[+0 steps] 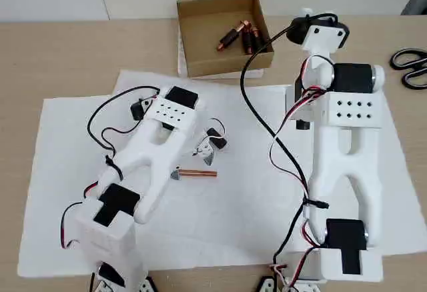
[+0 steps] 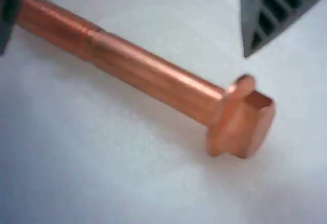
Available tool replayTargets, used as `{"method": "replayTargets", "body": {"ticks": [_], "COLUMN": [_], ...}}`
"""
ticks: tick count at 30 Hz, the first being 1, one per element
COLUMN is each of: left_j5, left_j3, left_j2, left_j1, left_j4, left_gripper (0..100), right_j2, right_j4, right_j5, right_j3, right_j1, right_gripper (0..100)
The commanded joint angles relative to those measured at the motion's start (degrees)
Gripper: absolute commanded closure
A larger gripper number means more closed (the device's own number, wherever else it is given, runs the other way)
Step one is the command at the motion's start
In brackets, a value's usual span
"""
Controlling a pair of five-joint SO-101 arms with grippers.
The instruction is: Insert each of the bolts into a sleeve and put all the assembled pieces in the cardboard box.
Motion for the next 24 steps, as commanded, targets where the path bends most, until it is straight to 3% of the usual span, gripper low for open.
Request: {"method": "replayTargets", "body": {"ticks": [1,14,24], "left_j5": [0.4,0.5,2.1], "left_j3": [-0.1,4.4,13.9], "left_j2": [-0.4,-0.4,-0.4], "left_j1": [-0.2,-0.4,-0.4], "left_j4": [-0.9,-6.0,-18.4], "left_gripper": [72,72,74], "right_j2": [-2.5,-2.5,-2.5], "right_j4": [-0.7,-0.7,-0.6], "right_j5": [-0.5,-0.5,-0.5], "right_j3": [-0.4,-0.4,-0.3], "right_j1": [-0.1,0.0,0.1], "right_gripper": [99.5,99.5,99.5]}}
